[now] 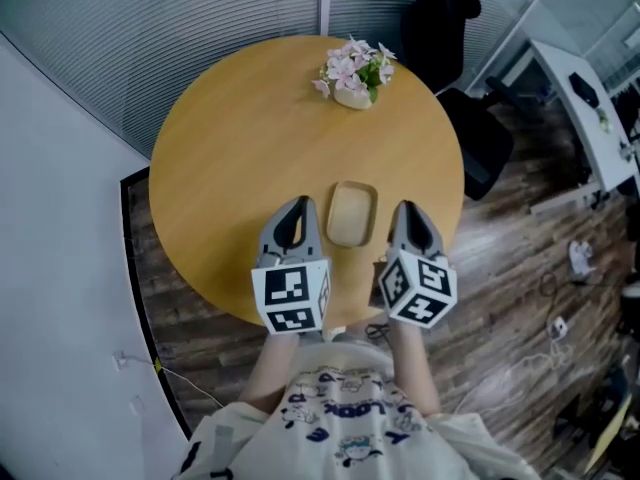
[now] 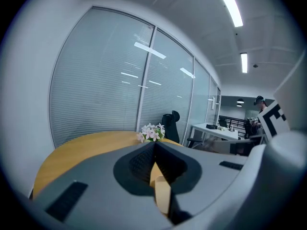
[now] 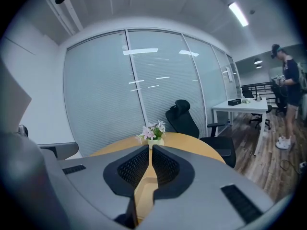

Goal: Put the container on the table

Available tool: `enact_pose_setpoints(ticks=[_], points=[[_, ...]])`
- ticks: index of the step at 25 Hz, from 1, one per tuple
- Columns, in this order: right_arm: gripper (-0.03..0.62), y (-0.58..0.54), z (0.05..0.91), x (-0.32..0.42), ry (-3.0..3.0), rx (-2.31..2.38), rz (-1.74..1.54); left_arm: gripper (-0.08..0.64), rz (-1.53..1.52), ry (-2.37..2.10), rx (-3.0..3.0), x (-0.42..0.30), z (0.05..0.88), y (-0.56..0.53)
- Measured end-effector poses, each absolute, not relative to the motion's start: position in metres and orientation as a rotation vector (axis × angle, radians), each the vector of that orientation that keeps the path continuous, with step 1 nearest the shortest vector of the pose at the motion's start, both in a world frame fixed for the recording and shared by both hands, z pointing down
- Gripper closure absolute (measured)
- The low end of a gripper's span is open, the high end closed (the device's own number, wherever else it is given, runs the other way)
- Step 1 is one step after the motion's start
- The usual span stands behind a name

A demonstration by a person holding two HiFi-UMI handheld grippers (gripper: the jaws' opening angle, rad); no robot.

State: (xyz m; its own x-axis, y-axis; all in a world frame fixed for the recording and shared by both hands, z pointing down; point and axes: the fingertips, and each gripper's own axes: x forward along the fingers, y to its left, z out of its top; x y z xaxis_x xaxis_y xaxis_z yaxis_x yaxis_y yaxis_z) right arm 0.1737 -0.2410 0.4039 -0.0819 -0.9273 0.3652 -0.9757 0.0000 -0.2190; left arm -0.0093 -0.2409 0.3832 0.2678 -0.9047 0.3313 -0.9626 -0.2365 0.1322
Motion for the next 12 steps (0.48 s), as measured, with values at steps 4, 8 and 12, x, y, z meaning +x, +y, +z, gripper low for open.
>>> enact_pose_setpoints(ticks=[4, 8, 12], points=[[0.571, -0.241, 0.384, 0.171, -2.175, 2.055, 0.581, 0.555, 0.228, -1.733, 2.252, -0.012, 0.366, -0.239], [0.571, -0.238, 0.363, 0.168, -2.22, 2.063, 0.516, 0.555, 0.19, -1.765, 2.281, -0.016, 0.346, -0.233], [0.571, -0.236, 0.346, 0.164, -2.252, 2.066, 0.459, 0.557, 0.156, -1.788, 2.299, -0.02, 0.331, -0.229]])
